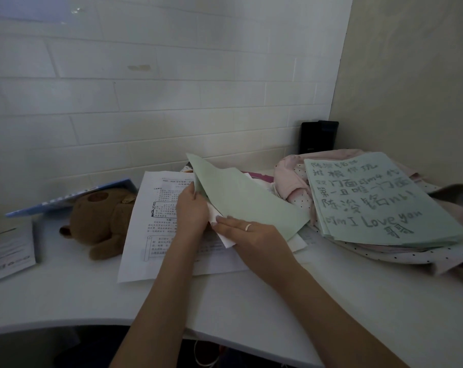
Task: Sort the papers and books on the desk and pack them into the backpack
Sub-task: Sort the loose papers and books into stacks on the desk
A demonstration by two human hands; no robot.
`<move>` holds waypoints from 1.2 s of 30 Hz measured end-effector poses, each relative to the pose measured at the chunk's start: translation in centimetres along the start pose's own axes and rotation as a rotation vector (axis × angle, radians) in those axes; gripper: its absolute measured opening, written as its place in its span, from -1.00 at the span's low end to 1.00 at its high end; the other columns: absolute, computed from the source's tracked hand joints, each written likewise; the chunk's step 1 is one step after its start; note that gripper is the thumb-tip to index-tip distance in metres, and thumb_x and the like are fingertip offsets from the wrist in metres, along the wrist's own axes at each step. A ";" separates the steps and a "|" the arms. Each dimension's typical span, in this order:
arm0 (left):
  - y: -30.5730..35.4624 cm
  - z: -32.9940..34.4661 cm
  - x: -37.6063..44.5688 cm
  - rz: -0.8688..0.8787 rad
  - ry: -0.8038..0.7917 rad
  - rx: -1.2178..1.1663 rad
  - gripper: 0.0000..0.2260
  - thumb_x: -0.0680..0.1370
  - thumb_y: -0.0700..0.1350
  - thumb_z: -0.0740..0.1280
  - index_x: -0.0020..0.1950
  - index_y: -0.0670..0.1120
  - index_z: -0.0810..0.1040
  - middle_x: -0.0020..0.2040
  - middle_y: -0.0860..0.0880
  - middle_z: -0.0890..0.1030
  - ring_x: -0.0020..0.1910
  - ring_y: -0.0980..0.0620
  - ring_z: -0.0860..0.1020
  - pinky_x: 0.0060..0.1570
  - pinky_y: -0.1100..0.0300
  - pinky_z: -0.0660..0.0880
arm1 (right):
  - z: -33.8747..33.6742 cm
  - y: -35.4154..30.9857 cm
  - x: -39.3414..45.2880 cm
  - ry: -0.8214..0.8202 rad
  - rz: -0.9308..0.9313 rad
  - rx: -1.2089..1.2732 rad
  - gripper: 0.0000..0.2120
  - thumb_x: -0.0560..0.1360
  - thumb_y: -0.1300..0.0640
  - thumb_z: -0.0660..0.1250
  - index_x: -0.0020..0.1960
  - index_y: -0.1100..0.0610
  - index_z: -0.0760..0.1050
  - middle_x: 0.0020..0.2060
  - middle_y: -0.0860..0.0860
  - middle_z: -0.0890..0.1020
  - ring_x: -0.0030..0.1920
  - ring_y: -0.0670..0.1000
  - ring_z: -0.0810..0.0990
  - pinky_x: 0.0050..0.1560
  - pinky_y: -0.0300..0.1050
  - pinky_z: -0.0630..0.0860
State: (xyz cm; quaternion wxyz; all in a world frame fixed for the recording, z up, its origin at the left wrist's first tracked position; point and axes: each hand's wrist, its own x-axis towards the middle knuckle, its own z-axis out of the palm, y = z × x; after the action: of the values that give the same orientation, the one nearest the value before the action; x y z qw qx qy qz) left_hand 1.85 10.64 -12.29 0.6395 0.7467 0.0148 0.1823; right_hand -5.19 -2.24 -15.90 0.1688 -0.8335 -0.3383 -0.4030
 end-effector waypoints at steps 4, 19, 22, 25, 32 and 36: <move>0.2 0.1 -0.5 0.031 -0.003 0.053 -0.71 0.66 -0.08 0.09 0.23 -0.17 0.51 0.10 -0.02 0.54 0.11 -0.01 0.47 0.06 0.20 0.30 | -0.1 -0.7 0.1 -0.059 0.029 0.010 -0.60 0.39 0.29 0.15 0.13 0.18 0.62 0.08 0.11 0.67 0.02 0.07 0.68 -0.14 -0.05 0.64; -0.2 0.0 -0.5 0.115 0.017 0.128 -0.85 0.60 -0.14 0.26 -0.10 -0.19 0.53 -0.28 -0.03 0.52 -0.22 0.00 0.47 -0.39 0.27 0.29 | -0.8 0.2 -0.1 -0.410 0.425 0.004 -0.16 0.42 0.29 0.26 0.55 -0.08 -0.08 0.55 -0.10 0.06 0.55 -0.04 -0.05 0.52 0.03 -0.20; -0.4 0.5 -0.8 0.147 0.019 0.186 -0.78 0.63 -0.13 0.20 -0.04 -0.27 0.53 -0.18 -0.09 0.53 -0.17 -0.02 0.47 -0.26 0.21 0.28 | -0.7 0.3 -0.1 -0.421 0.381 0.002 -0.18 0.38 0.42 0.20 0.55 -0.01 0.03 0.53 0.00 0.17 0.54 -0.02 0.08 0.51 -0.08 -0.15; -0.6 0.6 -1.0 0.129 0.008 0.232 -0.73 0.64 -0.09 0.16 -0.02 -0.27 0.53 -0.13 -0.13 0.55 -0.12 -0.08 0.50 -0.14 0.11 0.40 | -0.4 0.0 -0.3 -0.314 0.407 0.116 -0.30 0.41 0.40 0.21 0.51 0.08 0.19 0.34 0.17 0.48 0.33 0.10 0.46 0.34 -0.10 0.30; -0.4 0.0 -0.8 0.030 -0.078 0.097 -0.85 0.48 -0.24 0.30 0.03 -0.15 0.56 -0.12 -0.07 0.58 -0.08 -0.12 0.56 -0.22 0.15 0.49 | -0.2 -1.0 0.1 -0.145 0.320 0.033 -0.43 0.31 0.11 0.17 0.33 0.07 0.48 -0.17 0.07 0.67 -0.19 0.06 0.62 -0.21 -0.25 0.42; -0.1 -0.6 -1.0 -0.044 0.018 -0.151 -0.90 0.56 -0.20 0.25 -0.02 -0.13 0.56 -0.08 -0.12 0.62 -0.01 -0.17 0.60 -0.02 -0.02 0.53 | 0.1 -1.2 0.2 -0.219 0.324 0.092 -0.28 0.39 0.19 0.28 0.52 0.01 0.15 0.37 0.04 0.45 0.44 -0.01 0.30 0.43 -0.05 0.20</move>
State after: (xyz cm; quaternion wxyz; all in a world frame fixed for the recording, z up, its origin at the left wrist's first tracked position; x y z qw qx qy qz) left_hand 0.77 11.01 -12.57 0.6977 0.6941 0.0232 0.1757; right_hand -5.87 -1.17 -15.80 0.2317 -0.9072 -0.2342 -0.2616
